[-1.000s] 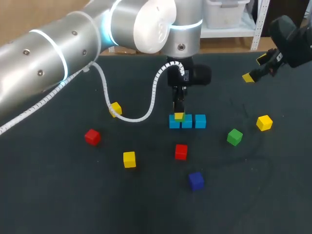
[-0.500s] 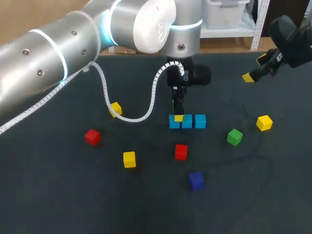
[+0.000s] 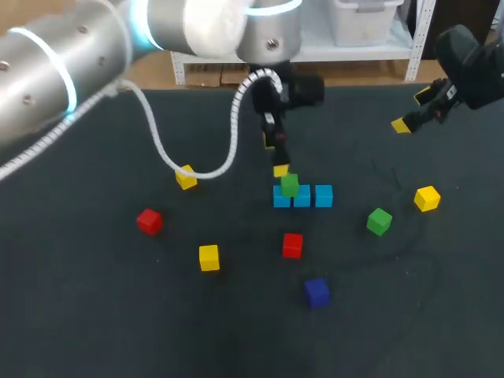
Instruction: Place the blue cubes, place green cubes on the blue cubes, place the yellow cubes on the green cubes, then place the red cubes on the yellow cubes, and place purple cube on the red cubes.
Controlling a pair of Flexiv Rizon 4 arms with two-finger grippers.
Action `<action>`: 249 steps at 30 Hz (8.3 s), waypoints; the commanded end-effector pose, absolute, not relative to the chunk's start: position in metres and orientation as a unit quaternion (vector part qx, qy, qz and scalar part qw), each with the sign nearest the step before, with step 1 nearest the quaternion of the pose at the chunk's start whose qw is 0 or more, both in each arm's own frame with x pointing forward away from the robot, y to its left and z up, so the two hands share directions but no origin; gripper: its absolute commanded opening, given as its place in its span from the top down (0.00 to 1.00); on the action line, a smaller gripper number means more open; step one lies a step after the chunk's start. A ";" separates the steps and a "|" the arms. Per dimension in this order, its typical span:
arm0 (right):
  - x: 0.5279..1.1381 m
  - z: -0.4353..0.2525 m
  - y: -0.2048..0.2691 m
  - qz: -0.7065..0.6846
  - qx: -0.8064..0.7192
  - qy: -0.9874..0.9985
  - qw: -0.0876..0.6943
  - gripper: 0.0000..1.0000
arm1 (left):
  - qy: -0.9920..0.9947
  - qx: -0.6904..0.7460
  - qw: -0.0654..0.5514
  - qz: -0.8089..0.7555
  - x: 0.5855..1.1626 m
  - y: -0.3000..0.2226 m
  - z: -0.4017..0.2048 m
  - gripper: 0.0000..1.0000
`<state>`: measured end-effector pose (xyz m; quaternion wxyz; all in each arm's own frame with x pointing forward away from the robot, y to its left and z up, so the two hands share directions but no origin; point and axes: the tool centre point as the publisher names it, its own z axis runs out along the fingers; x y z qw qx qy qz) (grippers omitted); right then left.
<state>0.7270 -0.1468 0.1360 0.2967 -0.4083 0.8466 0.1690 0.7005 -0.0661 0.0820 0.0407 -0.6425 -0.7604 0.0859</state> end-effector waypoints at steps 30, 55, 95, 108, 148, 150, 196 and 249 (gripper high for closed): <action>0.728 0.135 -0.147 0.171 -0.409 0.846 0.297 0.00 | -0.871 -0.256 -0.374 0.191 0.646 0.112 0.125 0.00; 0.728 0.135 -0.147 0.171 -0.409 0.846 0.297 0.00 | -0.834 -0.221 -0.468 0.192 0.672 0.124 0.140 0.00; 0.722 0.128 -0.135 0.122 -0.457 0.843 0.258 0.00 | -0.843 -0.234 -0.456 0.163 0.662 0.130 0.153 0.00; 0.650 0.093 -0.118 0.045 -0.663 0.740 0.104 0.00 | -0.843 -0.234 -0.456 0.163 0.662 0.130 0.153 0.00; 0.614 -0.002 -0.107 0.062 -0.863 0.502 0.021 0.20 | -0.843 -0.234 -0.456 0.163 0.662 0.130 0.153 0.00; 0.616 -0.003 -0.108 0.066 -0.860 0.506 0.023 0.13 | -0.843 -0.234 -0.456 0.163 0.662 0.130 0.153 0.00; 0.668 0.062 -0.025 0.032 -0.701 0.712 -0.001 1.00 | -0.843 -0.234 -0.456 0.163 0.662 0.130 0.153 0.00; 0.681 0.029 0.000 0.060 -0.700 0.712 -0.012 1.00 | -0.843 -0.234 -0.456 0.163 0.662 0.130 0.153 0.00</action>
